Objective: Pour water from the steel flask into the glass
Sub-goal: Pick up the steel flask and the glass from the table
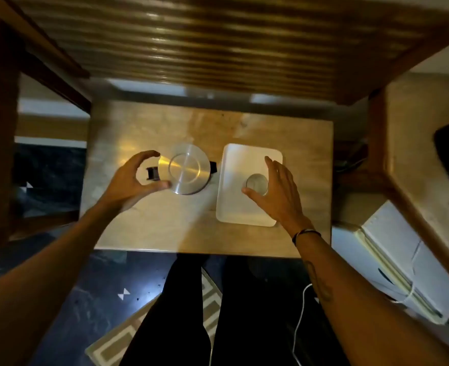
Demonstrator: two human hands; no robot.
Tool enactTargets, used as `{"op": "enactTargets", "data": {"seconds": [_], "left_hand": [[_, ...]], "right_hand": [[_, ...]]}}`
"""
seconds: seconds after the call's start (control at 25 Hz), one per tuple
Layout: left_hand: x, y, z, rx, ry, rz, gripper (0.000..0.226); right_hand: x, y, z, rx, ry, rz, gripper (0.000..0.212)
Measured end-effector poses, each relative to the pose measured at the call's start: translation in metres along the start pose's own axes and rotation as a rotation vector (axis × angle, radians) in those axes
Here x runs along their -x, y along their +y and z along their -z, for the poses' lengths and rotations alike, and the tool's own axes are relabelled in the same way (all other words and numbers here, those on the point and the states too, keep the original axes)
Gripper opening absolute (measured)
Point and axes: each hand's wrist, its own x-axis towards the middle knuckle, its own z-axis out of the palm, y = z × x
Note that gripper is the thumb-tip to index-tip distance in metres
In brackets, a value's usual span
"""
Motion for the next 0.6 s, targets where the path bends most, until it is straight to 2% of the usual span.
{"op": "enactTargets", "data": {"seconds": [0.08,0.16,0.28,0.44,0.48,0.6], "left_hand": [[-0.011,-0.020,-0.009,0.053,0.050,-0.044,0.061],[-0.011,-0.037,-0.017,0.101,0.084,-0.075,0.046],[-0.012,-0.046,-0.035,0.167,0.133,-0.128,0.037],[-0.009,-0.050,-0.052,0.248,0.085,-0.147,0.010],[-0.008,-0.053,-0.056,0.265,0.062,-0.155,0.006],[-0.003,-0.052,-0.068,0.347,0.008,-0.150,0.019]], "right_hand": [[-0.014,0.011,-0.025,-0.077,-0.041,-0.035,0.119],[-0.020,0.020,-0.047,-0.117,-0.059,-0.070,0.117],[-0.026,0.034,-0.078,-0.215,0.069,-0.081,0.102],[-0.031,0.041,-0.098,-0.365,0.188,-0.156,0.088],[-0.030,0.040,-0.100,-0.385,0.198,-0.172,0.085],[-0.031,0.040,-0.103,-0.430,0.214,-0.187,0.078]]}}
